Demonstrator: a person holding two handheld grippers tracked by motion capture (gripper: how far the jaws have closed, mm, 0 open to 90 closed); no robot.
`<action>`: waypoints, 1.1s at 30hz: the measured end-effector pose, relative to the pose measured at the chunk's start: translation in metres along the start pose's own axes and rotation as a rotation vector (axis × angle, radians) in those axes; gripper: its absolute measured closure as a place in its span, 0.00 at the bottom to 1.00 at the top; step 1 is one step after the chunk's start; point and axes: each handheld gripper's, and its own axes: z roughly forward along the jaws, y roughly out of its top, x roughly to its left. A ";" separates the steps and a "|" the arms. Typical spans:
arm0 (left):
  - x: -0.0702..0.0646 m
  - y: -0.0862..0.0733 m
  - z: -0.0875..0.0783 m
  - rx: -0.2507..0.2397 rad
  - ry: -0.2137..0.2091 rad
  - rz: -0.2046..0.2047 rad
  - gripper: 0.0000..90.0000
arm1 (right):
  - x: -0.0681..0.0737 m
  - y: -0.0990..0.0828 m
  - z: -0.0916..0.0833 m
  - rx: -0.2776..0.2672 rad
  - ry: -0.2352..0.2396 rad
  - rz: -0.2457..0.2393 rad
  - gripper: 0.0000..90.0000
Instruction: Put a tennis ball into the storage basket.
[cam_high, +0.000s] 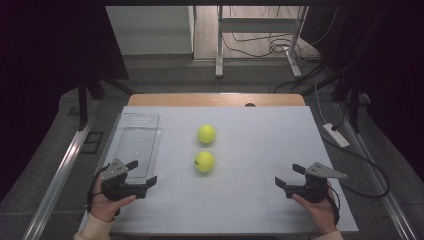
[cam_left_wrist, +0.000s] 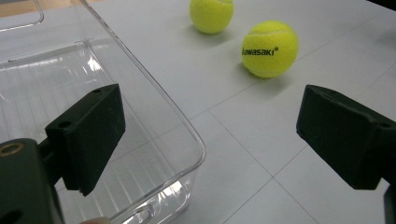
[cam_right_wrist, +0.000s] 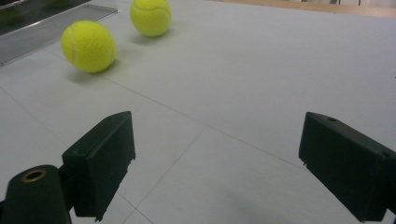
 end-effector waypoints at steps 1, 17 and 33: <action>0.000 0.000 0.000 0.000 0.000 0.000 0.10 | 0.001 0.000 0.000 0.002 -0.004 -0.001 0.12; -0.003 0.004 0.000 -0.003 0.002 0.012 0.10 | 0.001 0.000 0.001 -0.001 -0.012 -0.005 0.12; -0.007 0.008 0.002 0.001 0.004 0.020 0.11 | 0.000 0.001 0.002 -0.003 -0.014 -0.006 0.13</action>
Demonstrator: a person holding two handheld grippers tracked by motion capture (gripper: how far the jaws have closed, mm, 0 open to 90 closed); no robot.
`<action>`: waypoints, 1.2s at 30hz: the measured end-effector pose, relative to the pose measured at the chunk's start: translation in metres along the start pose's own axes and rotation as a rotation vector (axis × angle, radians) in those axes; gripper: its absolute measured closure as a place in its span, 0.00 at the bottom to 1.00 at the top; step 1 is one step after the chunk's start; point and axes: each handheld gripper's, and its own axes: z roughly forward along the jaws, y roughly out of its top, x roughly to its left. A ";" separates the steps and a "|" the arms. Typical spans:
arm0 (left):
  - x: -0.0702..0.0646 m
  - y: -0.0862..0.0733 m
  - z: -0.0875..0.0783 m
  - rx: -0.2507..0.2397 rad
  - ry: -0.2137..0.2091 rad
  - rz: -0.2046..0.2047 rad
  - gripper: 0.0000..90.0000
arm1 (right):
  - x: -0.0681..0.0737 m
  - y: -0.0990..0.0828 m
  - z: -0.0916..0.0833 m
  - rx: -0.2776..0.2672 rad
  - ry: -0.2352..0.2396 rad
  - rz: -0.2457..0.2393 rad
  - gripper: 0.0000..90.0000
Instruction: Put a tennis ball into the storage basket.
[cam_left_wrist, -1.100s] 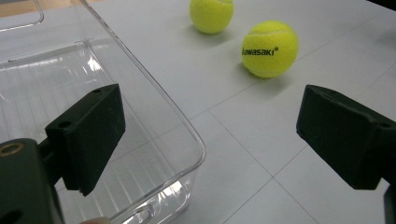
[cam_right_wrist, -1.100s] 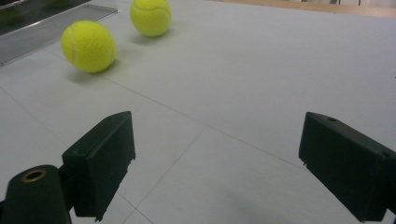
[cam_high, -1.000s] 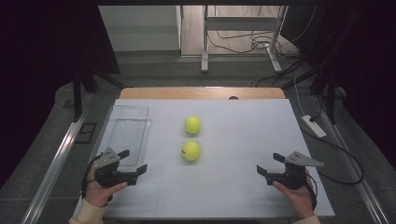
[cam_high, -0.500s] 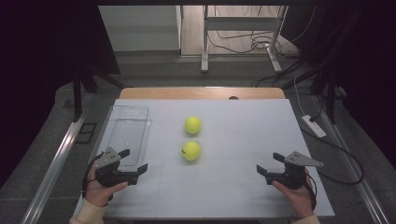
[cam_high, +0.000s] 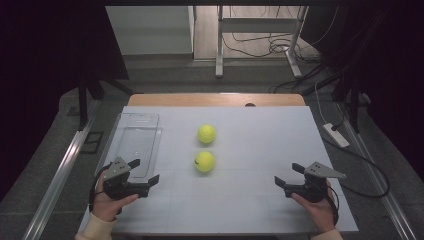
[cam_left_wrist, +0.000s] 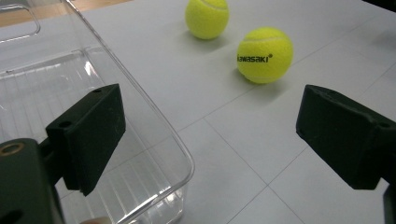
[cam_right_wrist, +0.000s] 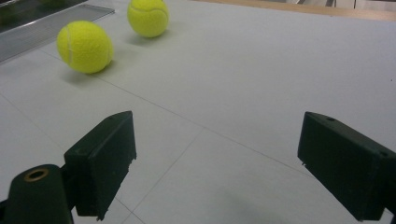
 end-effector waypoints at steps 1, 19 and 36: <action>-0.001 0.000 0.001 0.002 0.000 0.003 0.11 | 0.000 0.000 0.000 0.000 0.000 0.000 0.13; -0.002 0.009 0.006 0.037 -0.006 0.008 0.11 | 0.002 0.000 0.001 0.003 0.009 -0.005 0.13; -0.009 0.023 0.017 0.091 -0.016 0.045 0.11 | 0.003 -0.001 0.002 0.001 0.020 -0.005 0.13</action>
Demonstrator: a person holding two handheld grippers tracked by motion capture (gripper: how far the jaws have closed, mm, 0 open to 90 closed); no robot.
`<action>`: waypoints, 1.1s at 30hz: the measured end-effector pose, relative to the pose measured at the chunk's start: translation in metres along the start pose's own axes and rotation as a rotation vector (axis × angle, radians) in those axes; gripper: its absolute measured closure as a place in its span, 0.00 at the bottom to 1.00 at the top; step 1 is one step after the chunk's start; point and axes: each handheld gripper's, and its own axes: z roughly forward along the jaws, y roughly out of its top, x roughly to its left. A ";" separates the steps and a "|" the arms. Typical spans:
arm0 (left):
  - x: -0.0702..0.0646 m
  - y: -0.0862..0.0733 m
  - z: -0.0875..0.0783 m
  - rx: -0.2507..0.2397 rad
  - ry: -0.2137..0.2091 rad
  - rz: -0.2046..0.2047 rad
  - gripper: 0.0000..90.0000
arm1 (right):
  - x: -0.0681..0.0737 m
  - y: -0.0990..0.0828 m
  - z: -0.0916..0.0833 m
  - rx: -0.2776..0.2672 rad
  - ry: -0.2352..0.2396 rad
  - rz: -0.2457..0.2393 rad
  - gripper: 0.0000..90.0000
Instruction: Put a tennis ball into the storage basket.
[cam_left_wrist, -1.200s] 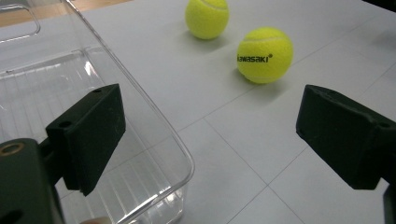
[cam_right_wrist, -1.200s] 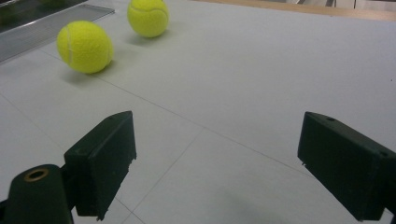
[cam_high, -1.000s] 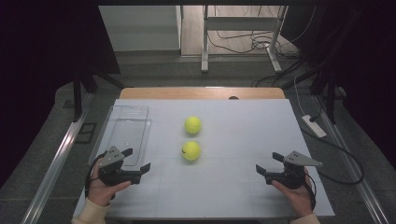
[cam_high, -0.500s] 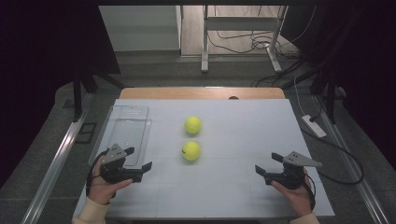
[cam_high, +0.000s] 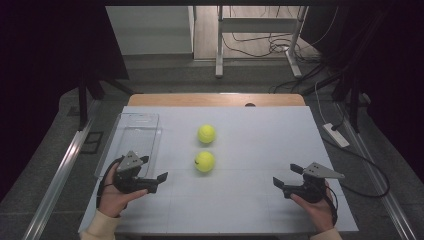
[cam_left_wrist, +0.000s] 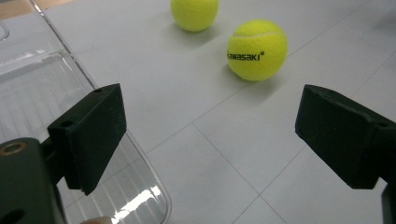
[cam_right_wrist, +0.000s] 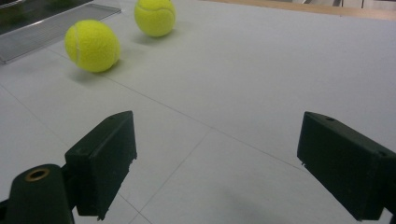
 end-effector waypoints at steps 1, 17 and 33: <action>0.000 0.000 0.000 0.000 0.000 0.000 0.11 | 0.000 0.000 0.000 0.000 0.000 0.000 0.13; -0.004 0.013 0.007 0.007 -0.031 0.032 0.11 | 0.000 -0.001 0.001 0.008 -0.007 -0.007 0.13; -0.015 0.029 0.020 0.021 -0.072 0.066 0.11 | 0.000 -0.002 0.001 0.014 -0.005 -0.005 0.13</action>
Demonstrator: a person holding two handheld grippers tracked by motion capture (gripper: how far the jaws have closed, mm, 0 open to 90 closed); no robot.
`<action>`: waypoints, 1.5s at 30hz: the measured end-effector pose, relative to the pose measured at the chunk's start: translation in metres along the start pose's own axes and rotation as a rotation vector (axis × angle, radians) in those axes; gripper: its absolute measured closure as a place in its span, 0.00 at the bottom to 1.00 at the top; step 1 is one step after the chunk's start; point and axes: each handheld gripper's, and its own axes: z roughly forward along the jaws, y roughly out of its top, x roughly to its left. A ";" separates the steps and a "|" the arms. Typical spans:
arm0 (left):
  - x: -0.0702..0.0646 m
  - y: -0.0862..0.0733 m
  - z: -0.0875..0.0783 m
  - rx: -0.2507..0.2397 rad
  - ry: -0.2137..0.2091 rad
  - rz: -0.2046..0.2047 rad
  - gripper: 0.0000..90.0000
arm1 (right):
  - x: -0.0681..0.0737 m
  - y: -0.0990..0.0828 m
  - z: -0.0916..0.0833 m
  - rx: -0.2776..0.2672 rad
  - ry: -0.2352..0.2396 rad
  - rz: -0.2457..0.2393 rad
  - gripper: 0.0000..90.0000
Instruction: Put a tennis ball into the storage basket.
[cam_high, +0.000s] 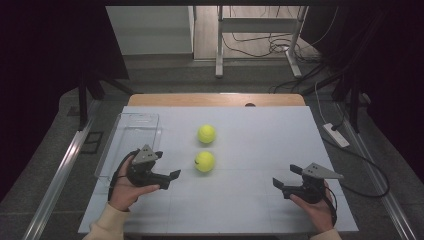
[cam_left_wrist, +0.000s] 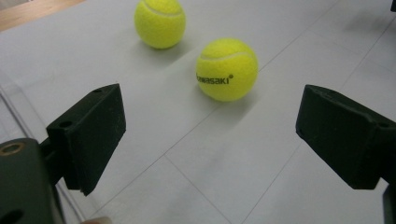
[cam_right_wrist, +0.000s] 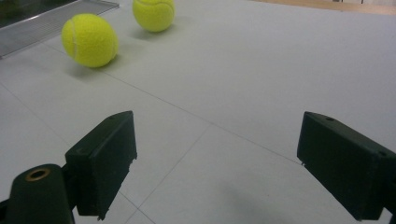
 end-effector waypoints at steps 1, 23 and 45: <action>0.000 0.001 0.001 0.001 -0.001 0.000 0.11 | 0.000 0.000 0.000 0.000 0.000 0.000 0.13; -0.007 0.025 0.018 0.009 -0.039 0.033 0.11 | 0.000 -0.001 0.001 0.004 -0.004 -0.003 0.13; -0.007 0.037 0.038 0.033 -0.062 0.034 0.11 | 0.000 -0.001 0.002 0.005 -0.003 -0.005 0.13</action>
